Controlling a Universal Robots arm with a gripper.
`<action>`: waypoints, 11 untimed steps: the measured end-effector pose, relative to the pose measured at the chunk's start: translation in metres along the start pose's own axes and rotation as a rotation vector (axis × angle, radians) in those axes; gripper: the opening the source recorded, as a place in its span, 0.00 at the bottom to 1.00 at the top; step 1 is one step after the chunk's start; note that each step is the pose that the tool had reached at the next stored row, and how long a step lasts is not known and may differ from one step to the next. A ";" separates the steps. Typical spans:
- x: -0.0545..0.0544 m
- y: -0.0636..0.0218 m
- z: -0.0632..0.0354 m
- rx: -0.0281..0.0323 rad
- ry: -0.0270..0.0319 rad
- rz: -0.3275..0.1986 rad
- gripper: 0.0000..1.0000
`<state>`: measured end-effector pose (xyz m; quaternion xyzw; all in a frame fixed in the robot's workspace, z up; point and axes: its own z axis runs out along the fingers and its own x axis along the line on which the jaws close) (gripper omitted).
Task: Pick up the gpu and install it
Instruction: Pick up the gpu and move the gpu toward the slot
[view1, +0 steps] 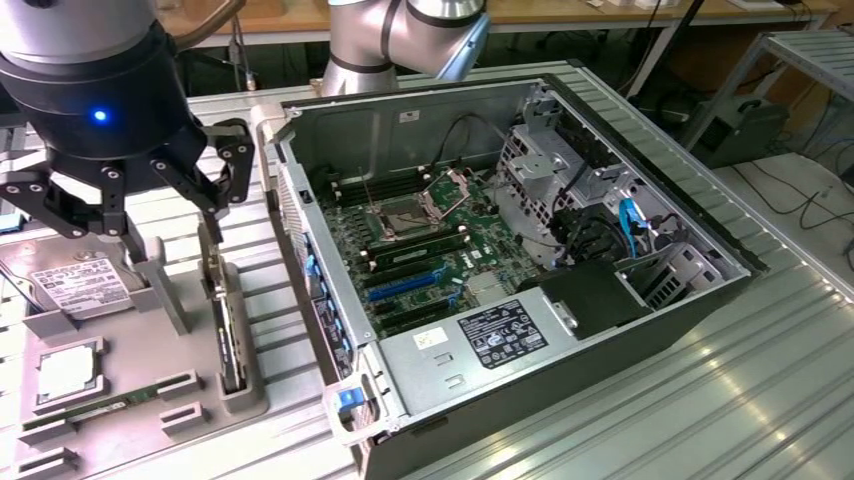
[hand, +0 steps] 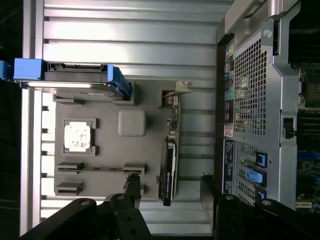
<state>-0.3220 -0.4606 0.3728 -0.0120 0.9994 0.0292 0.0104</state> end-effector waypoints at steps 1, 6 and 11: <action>0.000 0.0000 0.0006 -0.0001 0.0015 0.000 0.60; 0.000 -0.0001 0.0021 -0.0002 0.0059 0.001 0.60; 0.000 -0.0003 0.0045 -0.0004 0.0128 0.001 0.60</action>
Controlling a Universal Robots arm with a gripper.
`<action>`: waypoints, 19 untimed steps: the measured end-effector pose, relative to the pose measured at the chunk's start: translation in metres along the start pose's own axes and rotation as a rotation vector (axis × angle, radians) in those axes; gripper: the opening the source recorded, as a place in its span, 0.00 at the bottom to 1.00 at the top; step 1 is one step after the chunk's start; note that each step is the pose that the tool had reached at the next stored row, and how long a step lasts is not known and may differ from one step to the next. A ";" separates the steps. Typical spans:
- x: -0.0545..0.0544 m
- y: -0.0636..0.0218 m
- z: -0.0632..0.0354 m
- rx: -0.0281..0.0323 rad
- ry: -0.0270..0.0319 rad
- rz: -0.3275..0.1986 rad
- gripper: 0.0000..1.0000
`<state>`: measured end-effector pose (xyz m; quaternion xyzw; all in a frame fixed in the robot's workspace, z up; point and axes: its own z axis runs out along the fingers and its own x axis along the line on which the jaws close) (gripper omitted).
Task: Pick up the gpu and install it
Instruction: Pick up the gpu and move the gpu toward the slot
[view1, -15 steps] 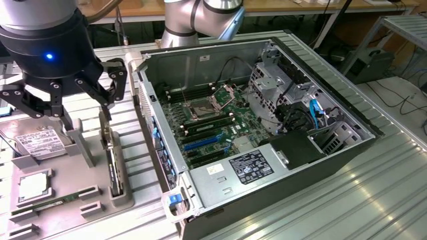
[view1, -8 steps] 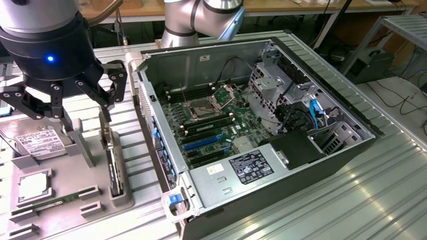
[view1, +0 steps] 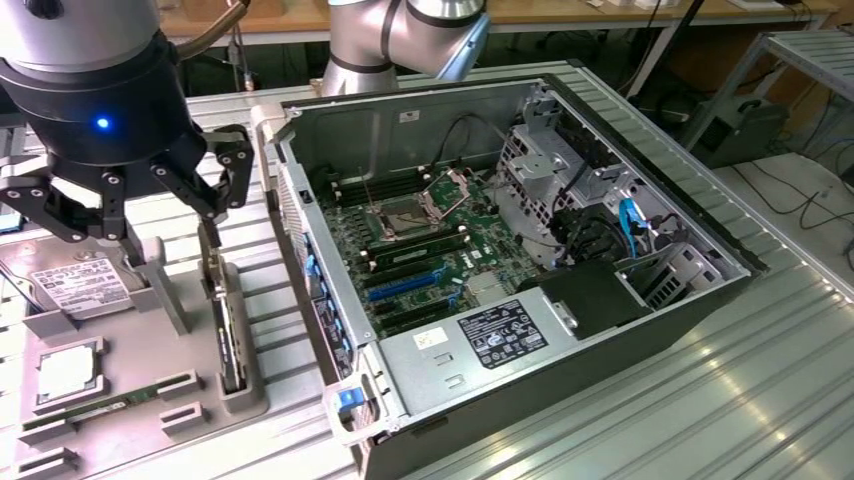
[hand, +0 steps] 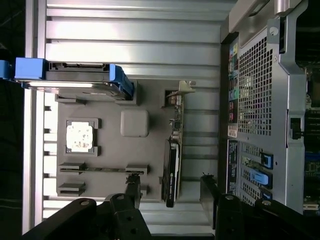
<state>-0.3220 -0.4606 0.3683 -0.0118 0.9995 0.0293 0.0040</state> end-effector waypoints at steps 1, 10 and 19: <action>0.000 0.0000 0.0008 0.0000 0.0004 0.000 0.60; 0.000 -0.0009 0.0154 -0.0007 0.0029 0.000 0.60; -0.002 -0.0017 0.0285 -0.0008 0.0034 0.000 0.60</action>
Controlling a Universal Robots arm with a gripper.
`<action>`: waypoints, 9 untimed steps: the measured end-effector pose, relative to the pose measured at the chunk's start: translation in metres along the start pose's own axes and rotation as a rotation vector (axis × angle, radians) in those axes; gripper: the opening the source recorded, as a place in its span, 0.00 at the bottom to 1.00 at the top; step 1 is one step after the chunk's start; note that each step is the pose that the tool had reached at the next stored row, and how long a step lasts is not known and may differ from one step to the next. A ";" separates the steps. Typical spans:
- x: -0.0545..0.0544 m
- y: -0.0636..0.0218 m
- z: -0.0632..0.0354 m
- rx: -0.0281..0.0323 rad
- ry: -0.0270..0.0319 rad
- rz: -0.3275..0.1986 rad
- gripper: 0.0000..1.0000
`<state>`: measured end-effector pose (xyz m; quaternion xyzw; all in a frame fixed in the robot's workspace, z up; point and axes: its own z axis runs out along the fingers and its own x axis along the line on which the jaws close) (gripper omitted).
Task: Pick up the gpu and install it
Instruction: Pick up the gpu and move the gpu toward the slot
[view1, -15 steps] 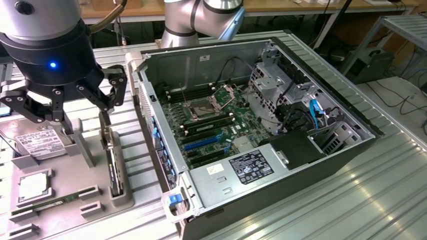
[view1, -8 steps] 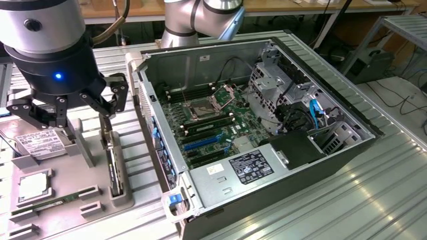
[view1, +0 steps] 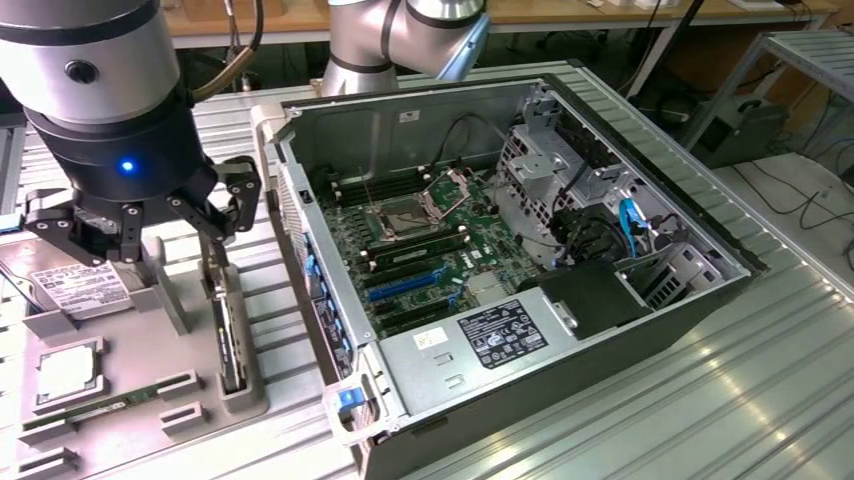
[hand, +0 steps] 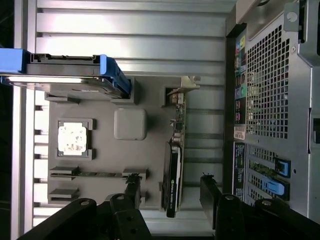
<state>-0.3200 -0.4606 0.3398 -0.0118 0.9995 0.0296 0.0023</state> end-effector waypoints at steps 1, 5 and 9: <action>0.000 0.0000 0.0012 0.0000 0.0001 0.000 0.60; 0.000 -0.0003 0.0050 0.0001 0.0003 0.000 0.60; 0.000 -0.0004 0.0072 0.0000 0.0003 0.000 0.60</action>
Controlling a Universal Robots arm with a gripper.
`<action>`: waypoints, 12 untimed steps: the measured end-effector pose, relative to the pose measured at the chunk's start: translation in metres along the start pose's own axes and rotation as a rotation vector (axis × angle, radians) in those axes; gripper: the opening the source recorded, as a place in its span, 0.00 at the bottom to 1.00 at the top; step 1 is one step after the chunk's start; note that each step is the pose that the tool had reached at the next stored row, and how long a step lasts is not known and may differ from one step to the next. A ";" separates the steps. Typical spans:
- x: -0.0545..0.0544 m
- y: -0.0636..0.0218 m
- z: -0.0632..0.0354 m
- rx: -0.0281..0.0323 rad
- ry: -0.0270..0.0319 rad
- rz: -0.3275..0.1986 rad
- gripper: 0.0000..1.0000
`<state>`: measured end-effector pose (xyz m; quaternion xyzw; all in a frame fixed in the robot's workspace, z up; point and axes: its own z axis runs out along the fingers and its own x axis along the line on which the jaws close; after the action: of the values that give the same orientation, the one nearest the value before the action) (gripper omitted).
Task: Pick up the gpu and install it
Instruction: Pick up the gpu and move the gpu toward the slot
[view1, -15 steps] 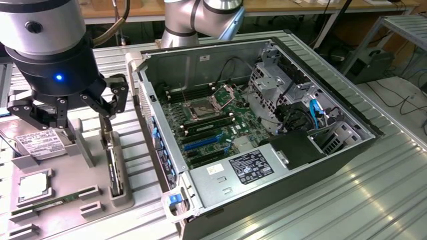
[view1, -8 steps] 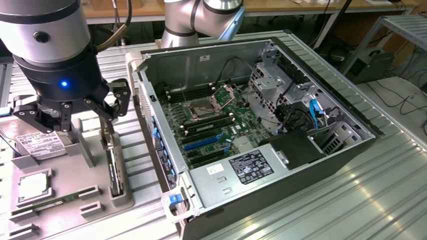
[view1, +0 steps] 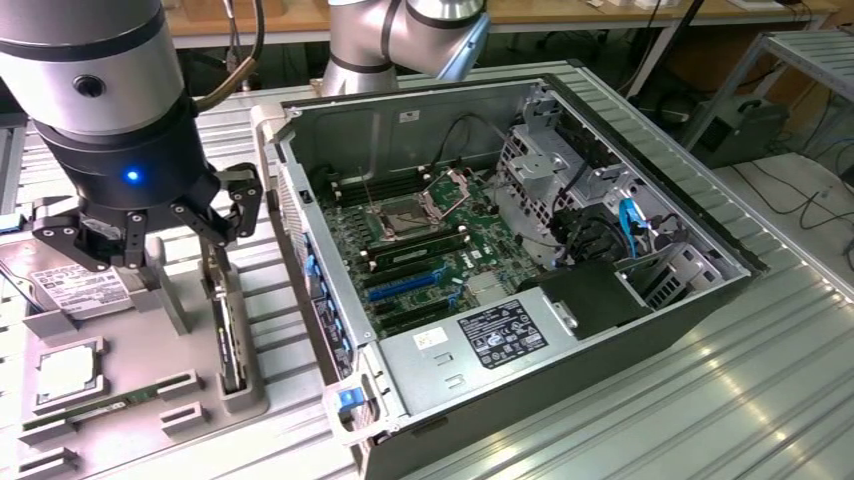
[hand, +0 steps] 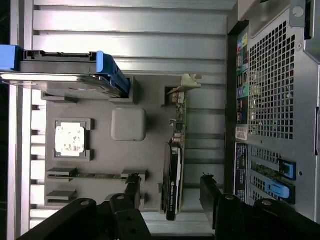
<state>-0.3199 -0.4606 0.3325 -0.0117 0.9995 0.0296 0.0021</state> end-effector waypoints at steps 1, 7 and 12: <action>0.000 0.0000 0.0006 -0.0001 0.0000 0.000 0.60; 0.000 -0.0003 0.0053 0.0001 0.0004 0.000 0.60; -0.004 -0.0011 0.0090 -0.0002 0.0012 0.000 0.60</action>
<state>-0.3159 -0.4610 0.3235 -0.0117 0.9995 0.0297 0.0015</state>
